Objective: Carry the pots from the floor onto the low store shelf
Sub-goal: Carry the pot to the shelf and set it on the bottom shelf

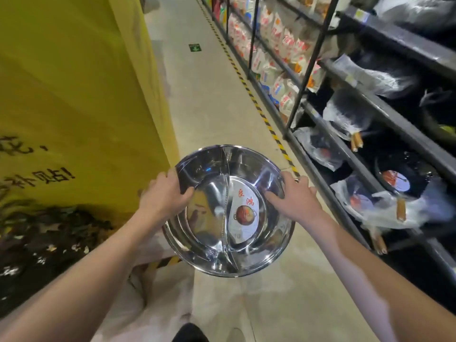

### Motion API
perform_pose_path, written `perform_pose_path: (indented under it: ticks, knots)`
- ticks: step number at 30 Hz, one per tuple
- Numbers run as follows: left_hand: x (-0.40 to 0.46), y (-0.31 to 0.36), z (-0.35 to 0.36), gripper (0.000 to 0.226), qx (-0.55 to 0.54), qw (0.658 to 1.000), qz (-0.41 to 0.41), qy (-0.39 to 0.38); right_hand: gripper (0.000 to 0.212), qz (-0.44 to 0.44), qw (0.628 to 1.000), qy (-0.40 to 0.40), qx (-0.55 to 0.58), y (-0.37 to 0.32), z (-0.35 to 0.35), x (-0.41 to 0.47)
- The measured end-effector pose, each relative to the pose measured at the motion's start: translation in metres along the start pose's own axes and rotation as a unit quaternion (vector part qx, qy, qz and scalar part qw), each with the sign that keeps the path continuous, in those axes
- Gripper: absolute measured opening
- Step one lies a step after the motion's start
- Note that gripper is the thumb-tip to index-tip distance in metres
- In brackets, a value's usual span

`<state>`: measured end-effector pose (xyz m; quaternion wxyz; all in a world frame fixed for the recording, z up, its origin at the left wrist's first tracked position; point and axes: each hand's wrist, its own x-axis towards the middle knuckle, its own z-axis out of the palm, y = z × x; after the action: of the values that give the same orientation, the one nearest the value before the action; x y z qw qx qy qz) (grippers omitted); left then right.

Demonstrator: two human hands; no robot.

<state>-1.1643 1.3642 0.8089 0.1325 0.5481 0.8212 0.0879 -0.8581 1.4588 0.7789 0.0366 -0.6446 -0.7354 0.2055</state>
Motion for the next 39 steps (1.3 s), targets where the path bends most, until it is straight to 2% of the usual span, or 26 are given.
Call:
perform_pose_path:
  ticks: [7,12,19,24,28,30,34,39]
  knots:
    - [0.062,0.095,-0.003,0.065,0.017,0.986,0.163,-0.045,0.075,0.138,0.988,0.067,0.016,0.062,-0.049,-0.036]
    - [0.074,0.184,0.019,0.067,0.038,0.951,0.294,-0.091,0.084,0.301,0.948,0.097,0.041,0.11,-0.059,-0.102]
    - [0.005,0.309,0.064,0.064,0.062,0.85,0.498,-0.16,0.079,0.49,0.857,0.143,0.075,0.156,-0.05,-0.252]
    - [-0.081,0.374,0.097,0.062,0.076,0.766,0.602,-0.212,0.077,0.566,0.794,0.183,0.122,0.18,-0.042,-0.356]
    - [-0.138,0.414,0.121,0.058,0.082,0.734,0.642,-0.208,0.081,0.601,0.766,0.197,0.118,0.213,-0.042,-0.412]
    - [-0.158,0.429,0.131,0.056,0.077,0.728,0.642,-0.228,0.083,0.601,0.767,0.191,0.116,0.234,-0.043,-0.428]
    - [-0.174,0.453,0.153,0.059,0.098,0.742,0.626,-0.219,0.084,0.597,0.771,0.184,0.121,0.273,-0.045,-0.437]
    - [-0.161,0.477,0.189,0.067,0.141,0.764,0.576,-0.253,0.075,0.58,0.787,0.154,0.141,0.327,-0.039,-0.406]
